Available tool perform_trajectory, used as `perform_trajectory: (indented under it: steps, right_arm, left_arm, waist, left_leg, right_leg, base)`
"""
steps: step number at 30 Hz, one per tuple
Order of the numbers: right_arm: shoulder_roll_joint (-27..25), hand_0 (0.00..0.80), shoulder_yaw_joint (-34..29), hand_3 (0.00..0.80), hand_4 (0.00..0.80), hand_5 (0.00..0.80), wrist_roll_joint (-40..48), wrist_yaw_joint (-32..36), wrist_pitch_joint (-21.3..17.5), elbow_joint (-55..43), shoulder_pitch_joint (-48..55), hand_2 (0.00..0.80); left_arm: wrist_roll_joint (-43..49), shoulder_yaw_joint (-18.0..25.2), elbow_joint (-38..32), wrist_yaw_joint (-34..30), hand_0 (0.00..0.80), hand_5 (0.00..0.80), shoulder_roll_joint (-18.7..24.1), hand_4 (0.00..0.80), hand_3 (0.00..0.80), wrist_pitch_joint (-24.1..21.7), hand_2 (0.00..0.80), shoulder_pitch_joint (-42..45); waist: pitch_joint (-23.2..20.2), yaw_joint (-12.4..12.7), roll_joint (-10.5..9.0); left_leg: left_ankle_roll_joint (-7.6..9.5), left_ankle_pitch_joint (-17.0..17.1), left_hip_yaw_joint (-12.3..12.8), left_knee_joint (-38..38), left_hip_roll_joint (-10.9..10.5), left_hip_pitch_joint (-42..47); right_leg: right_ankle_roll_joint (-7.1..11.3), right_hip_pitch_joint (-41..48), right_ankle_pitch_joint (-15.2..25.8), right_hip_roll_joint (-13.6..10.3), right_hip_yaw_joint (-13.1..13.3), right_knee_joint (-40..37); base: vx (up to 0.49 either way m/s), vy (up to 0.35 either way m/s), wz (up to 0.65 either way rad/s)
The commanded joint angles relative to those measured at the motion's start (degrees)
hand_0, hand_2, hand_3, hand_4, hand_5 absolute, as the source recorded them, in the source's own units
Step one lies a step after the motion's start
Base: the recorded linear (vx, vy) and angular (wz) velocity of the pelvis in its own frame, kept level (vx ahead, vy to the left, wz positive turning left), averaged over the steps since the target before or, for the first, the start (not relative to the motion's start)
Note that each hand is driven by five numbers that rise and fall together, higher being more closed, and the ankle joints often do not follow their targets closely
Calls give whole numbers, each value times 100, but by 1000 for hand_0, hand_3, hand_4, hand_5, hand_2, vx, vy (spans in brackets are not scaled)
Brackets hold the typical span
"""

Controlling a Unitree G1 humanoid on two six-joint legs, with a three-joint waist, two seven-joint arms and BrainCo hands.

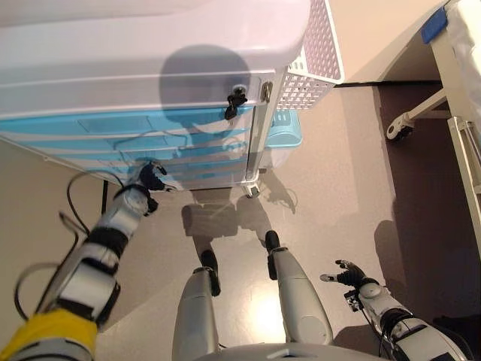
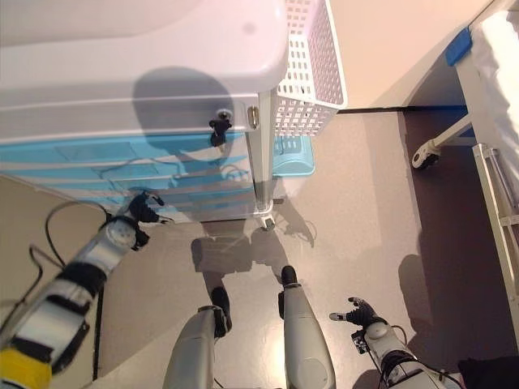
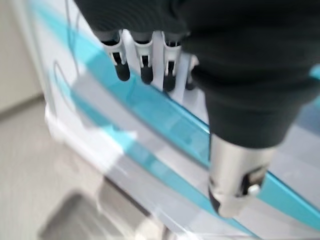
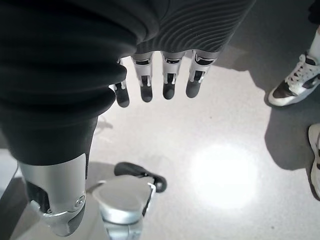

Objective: Open the drawer and pick up the medicine

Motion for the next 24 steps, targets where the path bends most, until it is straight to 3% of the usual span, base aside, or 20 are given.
perform_trajectory:
  steps: [1,8,11,13,15,16,20,24]
  right_arm:
    - [-167,0,-232,0,0,0,-191,33,93,102,413,0]
    - [-75,0,-476,0,0,0,-313,83,135,214,593,0]
    - [-28,0,-552,0,0,0,-326,86,134,233,711,0]
    - [65,0,-569,0,0,0,-320,73,130,320,754,0]
    - [101,0,-574,0,0,0,-311,72,130,356,761,0]
    - [171,0,-564,0,0,0,-270,54,122,404,781,0]
    - [281,0,-579,0,0,0,-112,68,106,440,828,0]
    - [422,0,-591,0,0,0,177,148,61,474,957,0]
  left_arm:
    - [-1302,615,-479,-247,0,0,-304,0,0,-395,0,858]
    - [-1734,1062,-73,-588,0,0,-914,0,0,-372,0,1988]
    - [-1537,1219,465,-674,0,0,-1131,0,0,-308,0,2360]
    - [-1418,1401,1354,-686,0,0,-1408,0,0,-264,0,2542]
    - [-1342,1431,1592,-687,0,0,-1500,0,0,-245,0,2596]
    - [-1227,1499,2094,-675,0,0,-1668,0,0,-190,0,2675]
    - [-969,1539,2557,-508,0,0,-1851,0,0,-136,0,2789]
    - [-540,1380,2585,-437,0,0,-1954,0,0,-178,0,2901]
  waist:
    - [-307,62,200]
    - [-687,160,224]
    - [-947,219,191]
    - [-1157,272,151]
    - [-1223,292,136]
    - [-1331,321,109]
    - [-1436,342,46]
    - [-1547,392,-14]
  left_leg:
    - [416,-98,-103,-425,-492,522]
    - [291,405,-337,-1637,-566,1441]
    - [235,603,-417,-2160,-529,1859]
    - [204,720,-464,-2498,-463,2145]
    - [194,756,-475,-2603,-445,2233]
    - [163,827,-479,-2776,-404,2389]
    - [134,857,-475,-2908,-354,2568]
    - [123,853,-488,-3003,-331,2733]
  right_leg:
    - [122,851,191,-11,-224,-876]
    - [155,1808,410,-14,-596,-1819]
    - [170,2251,471,48,-773,-2270]
    - [161,2569,521,78,-893,-2589]
    - [158,2670,532,95,-923,-2696]
    - [159,2836,531,126,-978,-2817]
    - [144,3025,508,161,-1029,-2914]
    - [144,3221,513,193,-1073,-3060]
  base:
    - [73,-48,18]
    - [95,-63,31]
    - [115,-84,36]
    - [68,-57,22]
    - [65,-48,13]
    - [55,-46,11]
    - [44,-29,14]
    - [44,-23,4]
